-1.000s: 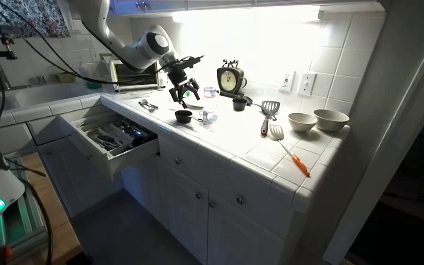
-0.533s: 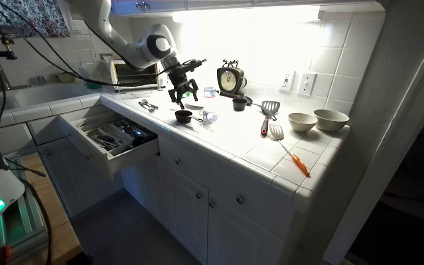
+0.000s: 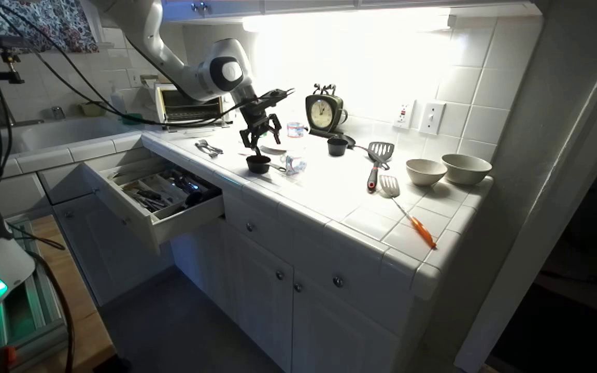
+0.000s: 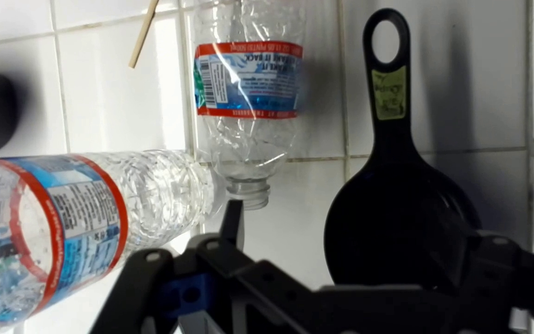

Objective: Place the water bottle on the right upright.

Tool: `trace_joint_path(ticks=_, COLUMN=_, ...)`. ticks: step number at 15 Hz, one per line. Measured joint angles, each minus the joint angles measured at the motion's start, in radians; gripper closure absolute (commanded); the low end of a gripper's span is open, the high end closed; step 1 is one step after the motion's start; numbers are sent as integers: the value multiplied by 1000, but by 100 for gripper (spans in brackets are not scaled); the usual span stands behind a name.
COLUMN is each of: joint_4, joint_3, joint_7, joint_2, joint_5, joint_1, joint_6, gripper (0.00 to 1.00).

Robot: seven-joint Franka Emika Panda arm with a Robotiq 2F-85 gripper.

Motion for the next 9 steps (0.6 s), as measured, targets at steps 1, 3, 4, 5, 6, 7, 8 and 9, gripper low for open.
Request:
trace_joint_path(ticks=1, joint_4=6, joint_3=-1, joint_7=0, joint_2=6, joint_5=9, joint_1=0, joint_6=5, gripper=2)
trace_joint_path(ticks=3, joint_4=23, joint_3=-1, joint_7=0, joint_2=20, joint_5=27, joint_1=0, joint_6=12, gripper=3)
trace_joint_path(ticks=4, joint_4=32, joint_3=-1, joint_7=0, joint_2=27, joint_5=37, joint_1=0, joint_6=13, gripper=2)
trace_joint_path(ticks=5, joint_4=42, joint_3=-1, joint_7=0, joint_2=33, joint_5=43, joint_1=0, joint_6=13, gripper=4)
trace_joint_path(ticks=6, joint_4=53, joint_3=-1, joint_7=0, joint_2=39, joint_5=45, joint_1=0, joint_6=13, gripper=2)
trace_joint_path(ticks=7, joint_4=63, joint_3=-1, joint_7=0, joint_2=46, joint_5=46, joint_1=0, joint_6=14, gripper=2)
trace_joint_path(ticks=8, joint_4=74, joint_3=-1, joint_7=0, joint_2=54, joint_5=46, joint_1=0, joint_6=14, gripper=0)
trace_joint_path(ticks=9, joint_4=84, joint_3=-2, joint_7=0, joint_2=60, joint_5=46, joint_1=1, joint_6=14, gripper=0)
